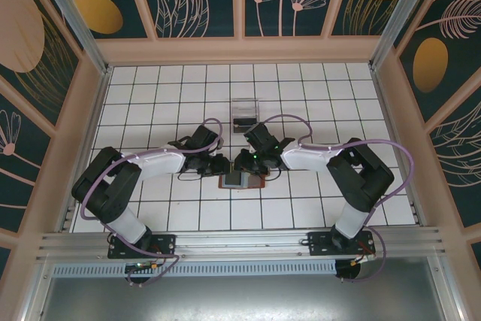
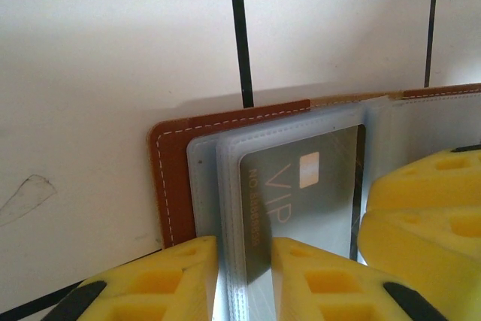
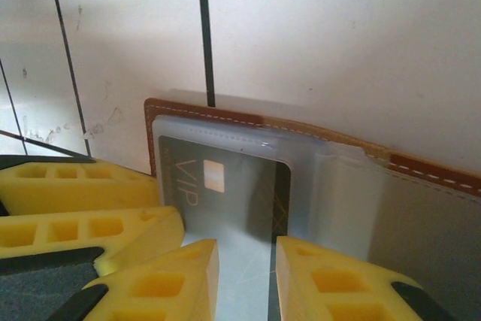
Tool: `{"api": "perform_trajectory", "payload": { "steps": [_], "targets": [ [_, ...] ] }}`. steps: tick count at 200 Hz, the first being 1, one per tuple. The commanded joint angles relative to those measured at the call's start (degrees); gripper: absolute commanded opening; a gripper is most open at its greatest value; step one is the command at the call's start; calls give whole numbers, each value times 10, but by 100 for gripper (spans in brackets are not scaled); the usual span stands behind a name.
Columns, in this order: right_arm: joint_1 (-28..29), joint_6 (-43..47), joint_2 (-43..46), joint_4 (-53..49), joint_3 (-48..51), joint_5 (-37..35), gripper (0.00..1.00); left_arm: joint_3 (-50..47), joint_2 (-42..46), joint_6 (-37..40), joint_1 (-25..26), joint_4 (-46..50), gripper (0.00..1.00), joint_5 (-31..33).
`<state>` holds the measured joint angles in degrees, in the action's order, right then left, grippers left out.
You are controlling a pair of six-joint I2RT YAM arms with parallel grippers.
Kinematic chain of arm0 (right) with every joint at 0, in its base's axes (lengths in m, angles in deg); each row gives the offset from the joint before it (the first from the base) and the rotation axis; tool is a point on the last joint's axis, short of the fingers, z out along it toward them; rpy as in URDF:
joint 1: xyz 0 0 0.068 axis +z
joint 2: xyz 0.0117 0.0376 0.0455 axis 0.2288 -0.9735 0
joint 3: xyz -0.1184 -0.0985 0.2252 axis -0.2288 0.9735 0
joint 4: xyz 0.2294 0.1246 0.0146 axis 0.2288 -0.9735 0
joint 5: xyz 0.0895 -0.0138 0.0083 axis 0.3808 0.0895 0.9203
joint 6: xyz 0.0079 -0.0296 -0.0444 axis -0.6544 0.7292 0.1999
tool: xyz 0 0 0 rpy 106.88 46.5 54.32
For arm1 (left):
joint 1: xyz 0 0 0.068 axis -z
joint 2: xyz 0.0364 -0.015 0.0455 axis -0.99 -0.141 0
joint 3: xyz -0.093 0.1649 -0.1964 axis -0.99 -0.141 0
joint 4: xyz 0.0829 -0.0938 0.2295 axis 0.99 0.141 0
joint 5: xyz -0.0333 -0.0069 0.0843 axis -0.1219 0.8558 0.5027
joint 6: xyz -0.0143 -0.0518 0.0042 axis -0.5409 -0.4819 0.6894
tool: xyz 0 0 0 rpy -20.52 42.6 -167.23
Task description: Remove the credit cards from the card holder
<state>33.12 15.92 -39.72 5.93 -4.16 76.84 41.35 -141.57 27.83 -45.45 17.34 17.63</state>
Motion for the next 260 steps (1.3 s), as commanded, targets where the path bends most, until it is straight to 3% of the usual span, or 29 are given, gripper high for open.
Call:
{"api": "perform_trajectory", "payload": {
  "steps": [1, 75, 114, 149, 211, 260],
  "targets": [
    [5, 9, -13, 7, -14, 7, 27, 10, -12, 9, 3, 21, 28, 9],
    [9, 10, -33, 1, -18, 4, 27, 8, -9, 9, 3, 22, 28, 9],
    [22, 29, -43, -95, -60, -79, 27, 7, -6, 9, 3, 23, 28, 12],
    [33, 34, -44, -130, -84, -106, 27, 7, -9, 12, 3, 28, 28, 16],
    [35, 36, -32, -154, -96, -116, 26, 10, -11, 15, 3, 41, 28, 31],
    [32, 28, -13, -108, -74, -83, 26, 20, -6, 14, 4, 49, 27, 38]
  ]
}}
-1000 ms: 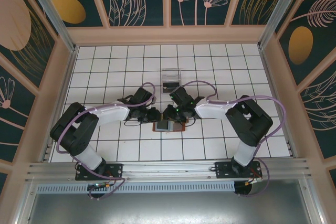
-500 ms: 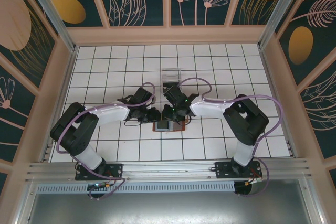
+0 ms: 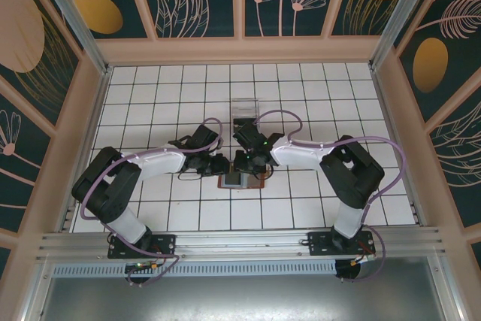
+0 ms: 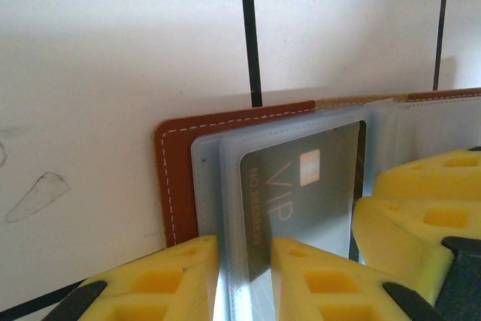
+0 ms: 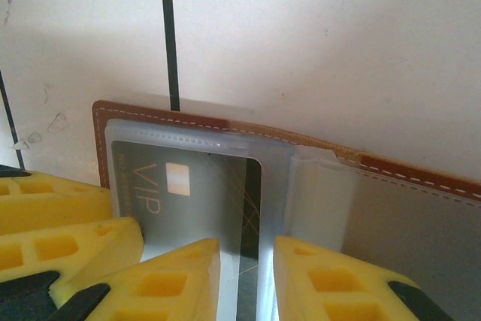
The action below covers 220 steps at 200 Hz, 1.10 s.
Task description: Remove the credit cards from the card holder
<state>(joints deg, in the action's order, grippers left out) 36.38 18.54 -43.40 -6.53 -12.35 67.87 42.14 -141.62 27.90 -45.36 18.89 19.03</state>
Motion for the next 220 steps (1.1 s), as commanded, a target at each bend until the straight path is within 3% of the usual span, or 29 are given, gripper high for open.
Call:
{"api": "perform_trajectory", "payload": {
  "steps": [1, 60, 220],
  "targets": [
    [-1, 2, 24, 16, 8, 7, 26, 12, -5, 13, 4, 33, 27, 23],
    [-6, -16, 39, 86, 39, 61, 26, 12, -10, 11, 9, 32, 27, 24],
    [-8, -13, 4, 69, 50, 31, 26, 14, -12, 10, 13, 29, 27, 21]
  ]
}}
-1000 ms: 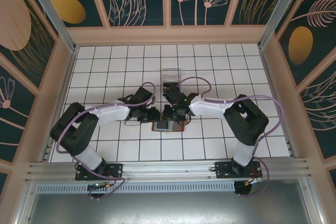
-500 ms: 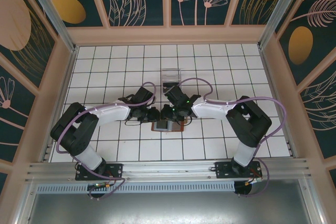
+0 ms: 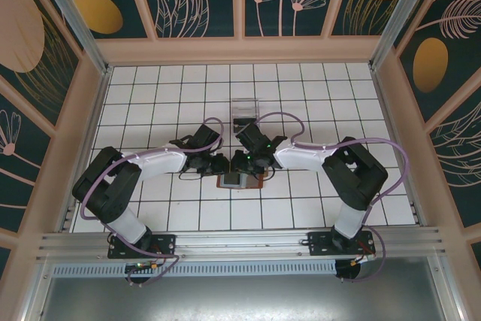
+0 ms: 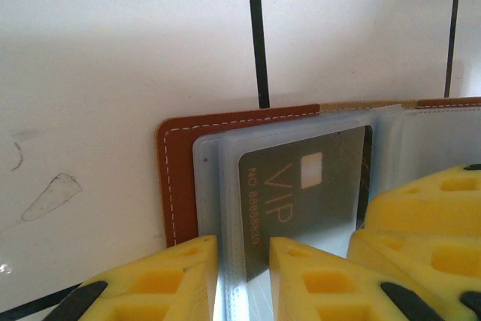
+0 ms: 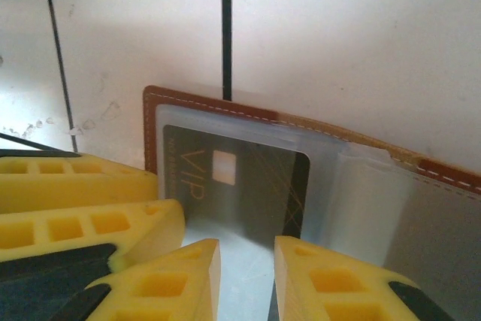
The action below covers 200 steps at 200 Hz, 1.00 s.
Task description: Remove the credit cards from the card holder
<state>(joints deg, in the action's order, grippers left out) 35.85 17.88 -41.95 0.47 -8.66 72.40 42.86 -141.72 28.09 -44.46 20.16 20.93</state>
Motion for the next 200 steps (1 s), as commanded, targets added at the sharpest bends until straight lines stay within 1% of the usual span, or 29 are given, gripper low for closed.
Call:
{"api": "perform_trajectory", "payload": {
  "steps": [1, 59, 91, 119, 170, 200],
  "targets": [
    [-2, -7, -10, -2, 13, -15, 26, 7, -11, 8, 4, 16, 27, 2],
    [0, -5, 0, -43, 1, -38, 26, 7, -10, 8, 5, 19, 27, 5],
    [2, -3, 10, -58, -6, -35, 26, 10, -10, 9, 5, 23, 27, 9],
    [0, -6, 23, -42, -4, -22, 26, 15, -10, 11, 5, 34, 26, 19],
    [-11, -6, 28, -24, 5, -12, 26, 35, -23, 17, 18, 64, 22, 54],
    [-16, -8, 29, -1, 21, -1, 26, 36, -27, 15, 20, 65, 20, 56]
  ]
}}
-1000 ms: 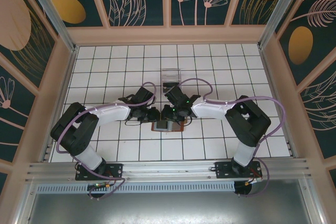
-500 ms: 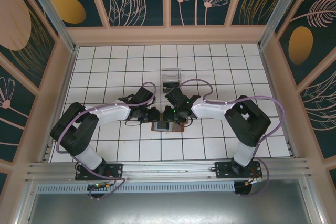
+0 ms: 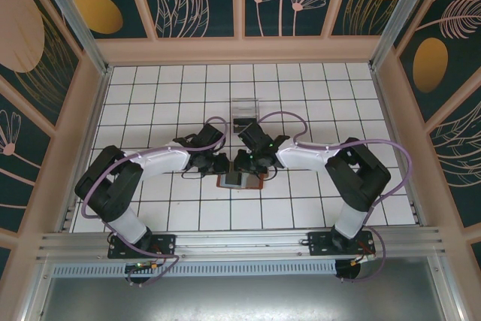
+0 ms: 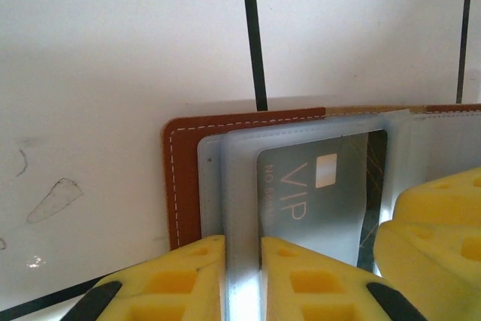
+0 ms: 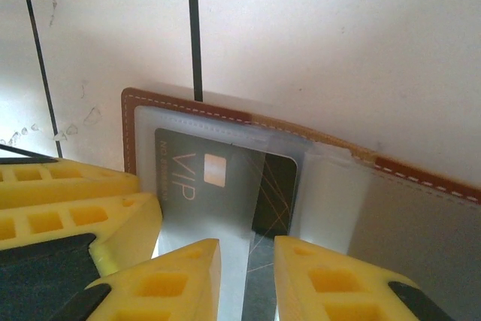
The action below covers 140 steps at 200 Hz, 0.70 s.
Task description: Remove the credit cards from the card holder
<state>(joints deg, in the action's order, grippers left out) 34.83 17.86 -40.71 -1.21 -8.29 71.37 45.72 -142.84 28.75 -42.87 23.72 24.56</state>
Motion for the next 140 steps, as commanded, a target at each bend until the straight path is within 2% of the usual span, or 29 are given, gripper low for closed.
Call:
{"api": "perform_trajectory", "payload": {
  "steps": [1, 140],
  "targets": [
    [-6, -8, 16, 17, 17, 9, 26, 7, -16, 8, 4, 30, 20, 20],
    [-29, -36, 15, 180, 121, 88, 20, 5, -20, 2, 8, 29, 18, 17]
  ]
}}
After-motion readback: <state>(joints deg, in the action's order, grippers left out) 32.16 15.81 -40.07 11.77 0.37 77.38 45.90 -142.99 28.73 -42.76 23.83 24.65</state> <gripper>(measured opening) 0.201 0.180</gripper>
